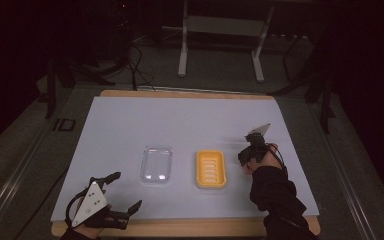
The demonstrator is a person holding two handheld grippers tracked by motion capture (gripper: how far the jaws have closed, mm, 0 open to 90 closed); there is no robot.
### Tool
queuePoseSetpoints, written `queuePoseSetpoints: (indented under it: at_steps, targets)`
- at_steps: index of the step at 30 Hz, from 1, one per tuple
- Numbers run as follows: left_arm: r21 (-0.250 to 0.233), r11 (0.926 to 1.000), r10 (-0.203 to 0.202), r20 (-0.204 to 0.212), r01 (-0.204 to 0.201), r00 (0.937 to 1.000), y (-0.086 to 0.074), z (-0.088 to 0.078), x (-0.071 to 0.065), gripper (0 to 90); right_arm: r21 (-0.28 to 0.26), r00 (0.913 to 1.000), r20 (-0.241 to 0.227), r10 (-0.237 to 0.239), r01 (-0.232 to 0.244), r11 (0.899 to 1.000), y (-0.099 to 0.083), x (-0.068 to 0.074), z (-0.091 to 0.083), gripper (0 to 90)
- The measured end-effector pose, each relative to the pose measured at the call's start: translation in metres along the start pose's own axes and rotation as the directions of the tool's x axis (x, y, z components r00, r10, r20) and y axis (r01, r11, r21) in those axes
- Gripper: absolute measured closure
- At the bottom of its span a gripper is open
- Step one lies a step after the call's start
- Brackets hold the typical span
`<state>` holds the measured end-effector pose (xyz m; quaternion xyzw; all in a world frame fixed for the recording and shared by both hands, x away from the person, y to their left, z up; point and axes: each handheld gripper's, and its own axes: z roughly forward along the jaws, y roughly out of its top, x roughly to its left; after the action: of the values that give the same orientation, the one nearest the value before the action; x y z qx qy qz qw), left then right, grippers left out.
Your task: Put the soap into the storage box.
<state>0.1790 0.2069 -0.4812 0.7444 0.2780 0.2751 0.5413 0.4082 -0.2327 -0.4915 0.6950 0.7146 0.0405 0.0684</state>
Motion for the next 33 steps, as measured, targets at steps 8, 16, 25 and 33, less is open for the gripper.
queuePoseSetpoints:
  at_steps: [8, 16, 25, 33]
  targets:
    - [-0.002, 1.0, 0.0, -0.001, 0.0, 1.0, 0.0, 0.0, 0.0, 1.0, -0.049, 0.9995, -0.015, -0.029, 0.028, 0.998, 0.003, 0.001, -0.019, 37.1]
    - [-0.001, 1.0, -0.002, -0.001, 0.002, 1.0, 0.0, 0.0, 0.001, 1.0, -0.105, 0.9976, -0.025, -0.064, 0.061, 0.993, 0.003, 0.008, -0.049, 37.2]
    - [0.001, 1.0, -0.002, -0.004, 0.002, 1.0, 0.0, 0.0, 0.0, 1.0, -0.124, 0.9927, -0.054, -0.108, 0.1, 0.987, -0.005, 0.03, -0.06, 37.2]
    - [0.003, 1.0, -0.003, -0.003, 0.003, 1.0, 0.0, 0.0, 0.0, 1.0, -0.131, 0.9847, -0.069, -0.16, 0.15, 0.98, -0.014, 0.053, -0.061, 37.2]
